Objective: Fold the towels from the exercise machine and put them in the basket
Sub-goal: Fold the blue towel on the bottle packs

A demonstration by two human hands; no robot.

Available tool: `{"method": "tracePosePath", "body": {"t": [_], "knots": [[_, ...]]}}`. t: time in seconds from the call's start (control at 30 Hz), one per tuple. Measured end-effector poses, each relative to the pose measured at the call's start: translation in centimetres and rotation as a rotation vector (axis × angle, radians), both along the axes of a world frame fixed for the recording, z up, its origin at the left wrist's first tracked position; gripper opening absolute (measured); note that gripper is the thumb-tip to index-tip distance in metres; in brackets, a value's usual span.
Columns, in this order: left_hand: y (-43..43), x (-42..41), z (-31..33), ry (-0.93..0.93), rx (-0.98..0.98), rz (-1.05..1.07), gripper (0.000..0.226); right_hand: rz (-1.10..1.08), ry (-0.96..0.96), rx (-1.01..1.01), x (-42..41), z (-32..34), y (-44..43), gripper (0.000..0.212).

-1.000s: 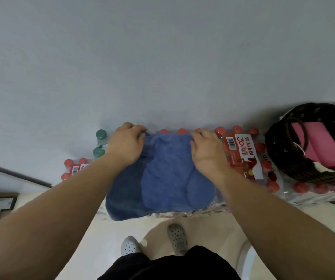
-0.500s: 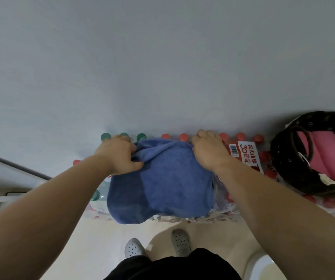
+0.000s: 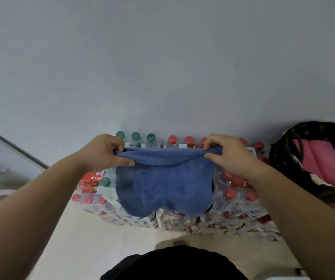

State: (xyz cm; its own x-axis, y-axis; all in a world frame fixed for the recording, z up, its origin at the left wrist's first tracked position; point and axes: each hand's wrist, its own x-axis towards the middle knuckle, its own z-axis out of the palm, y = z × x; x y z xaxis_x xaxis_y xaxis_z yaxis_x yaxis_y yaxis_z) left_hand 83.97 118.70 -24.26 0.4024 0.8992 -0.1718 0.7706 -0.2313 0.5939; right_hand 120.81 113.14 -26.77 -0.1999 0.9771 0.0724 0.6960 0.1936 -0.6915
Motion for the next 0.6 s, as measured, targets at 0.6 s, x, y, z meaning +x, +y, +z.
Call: {"method": "tracePosePath", "body": {"t": [0.6], "knots": [[-7.3, -11.9, 3.6, -0.083, 0.089, -0.138, 0.014, -0.156, 0.014, -0.075, -10.8, 4.4, -11.6, 0.026]]}}
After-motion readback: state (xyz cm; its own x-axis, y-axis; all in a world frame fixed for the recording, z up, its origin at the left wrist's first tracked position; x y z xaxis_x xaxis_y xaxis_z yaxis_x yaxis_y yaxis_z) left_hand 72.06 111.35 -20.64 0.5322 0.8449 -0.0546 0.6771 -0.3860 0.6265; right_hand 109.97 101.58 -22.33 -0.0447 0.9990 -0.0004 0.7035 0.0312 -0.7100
